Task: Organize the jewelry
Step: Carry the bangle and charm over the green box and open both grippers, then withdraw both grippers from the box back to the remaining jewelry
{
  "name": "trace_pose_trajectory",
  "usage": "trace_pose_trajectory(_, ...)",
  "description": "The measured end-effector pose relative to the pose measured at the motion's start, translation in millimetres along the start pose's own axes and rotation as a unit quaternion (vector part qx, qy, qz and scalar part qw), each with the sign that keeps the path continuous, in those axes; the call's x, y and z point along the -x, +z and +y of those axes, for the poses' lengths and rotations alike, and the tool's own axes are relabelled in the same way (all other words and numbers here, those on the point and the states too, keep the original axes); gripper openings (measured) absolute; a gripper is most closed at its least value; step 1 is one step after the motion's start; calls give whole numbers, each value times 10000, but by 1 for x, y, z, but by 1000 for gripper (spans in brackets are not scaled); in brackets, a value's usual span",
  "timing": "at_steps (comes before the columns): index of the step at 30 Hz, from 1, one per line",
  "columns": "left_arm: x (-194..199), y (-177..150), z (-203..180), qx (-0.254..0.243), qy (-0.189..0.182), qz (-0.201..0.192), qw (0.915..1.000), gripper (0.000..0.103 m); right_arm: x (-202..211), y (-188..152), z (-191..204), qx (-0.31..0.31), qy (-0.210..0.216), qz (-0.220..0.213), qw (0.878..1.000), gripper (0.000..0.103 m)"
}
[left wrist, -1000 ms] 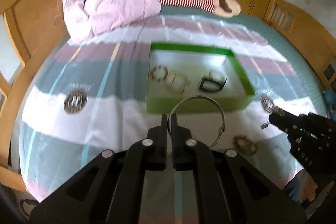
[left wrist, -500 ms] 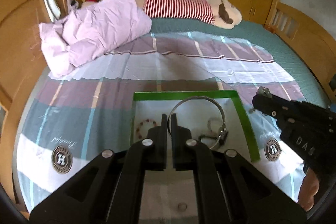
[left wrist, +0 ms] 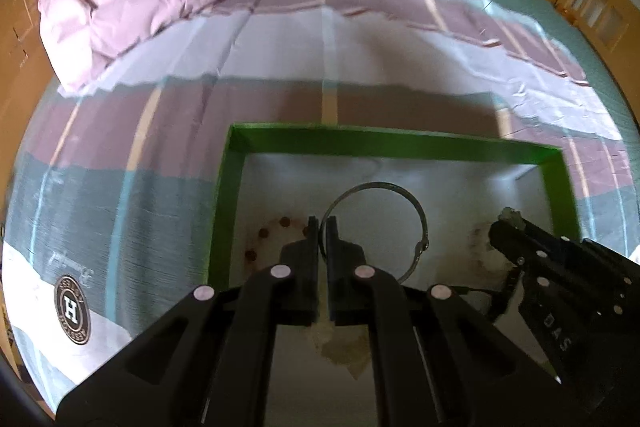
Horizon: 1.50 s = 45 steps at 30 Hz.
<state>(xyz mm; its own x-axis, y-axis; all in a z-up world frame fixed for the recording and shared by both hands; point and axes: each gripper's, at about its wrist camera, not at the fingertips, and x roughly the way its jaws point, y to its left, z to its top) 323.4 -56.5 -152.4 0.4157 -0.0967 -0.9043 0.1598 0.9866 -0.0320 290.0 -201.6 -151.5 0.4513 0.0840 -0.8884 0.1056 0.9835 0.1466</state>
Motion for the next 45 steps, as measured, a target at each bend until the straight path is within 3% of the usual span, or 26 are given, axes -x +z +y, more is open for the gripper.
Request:
trace_pose_trajectory(10,-13,-6,2,-1,16,109,9999,6,-12,-3,15,207,-150,100,9996,17)
trace_pose_trajectory(12,-8,-8,2,10,56,86,9999,9,-11,-5,13,147,-163,89,9997,28)
trace_pose_trajectory(14,-1,-10,2,15,39,21,10000,19,-6,-6,12,110,-139,28,9998,34)
trace_pose_trajectory(15,3,-11,1,5,32,-23,10000,25,0,-7,11,99,-106,-23,9999,35)
trace_pose_trajectory(21,56,-28,-2,-97,-56,-563,9984,32,51,-25,5,68,210,-437,9988,35)
trace_pose_trajectory(26,107,-59,-9,-255,-260,-907,9952,33,104,-56,0,242,395,-764,9960,35)
trace_pose_trajectory(29,135,-93,-7,-355,-248,-1074,9933,43,135,-91,-12,362,379,-899,9946,35)
trace_pose_trajectory(32,141,-128,0,-303,-276,-986,9943,44,137,-124,-27,482,154,-756,9959,35)
trace_pose_trajectory(35,126,-157,3,-337,4,-670,9972,44,113,-151,-42,524,-219,-316,9979,35)
trace_pose_trajectory(37,113,-169,3,-380,281,-414,9980,44,99,-164,-54,360,-212,-20,9991,35)
trace_pose_trajectory(40,103,-183,6,-385,223,-239,9987,44,84,-182,-65,202,-111,306,9993,35)
trace_pose_trajectory(45,102,-192,11,-348,288,-175,9988,44,68,-197,-54,468,-130,643,9967,35)
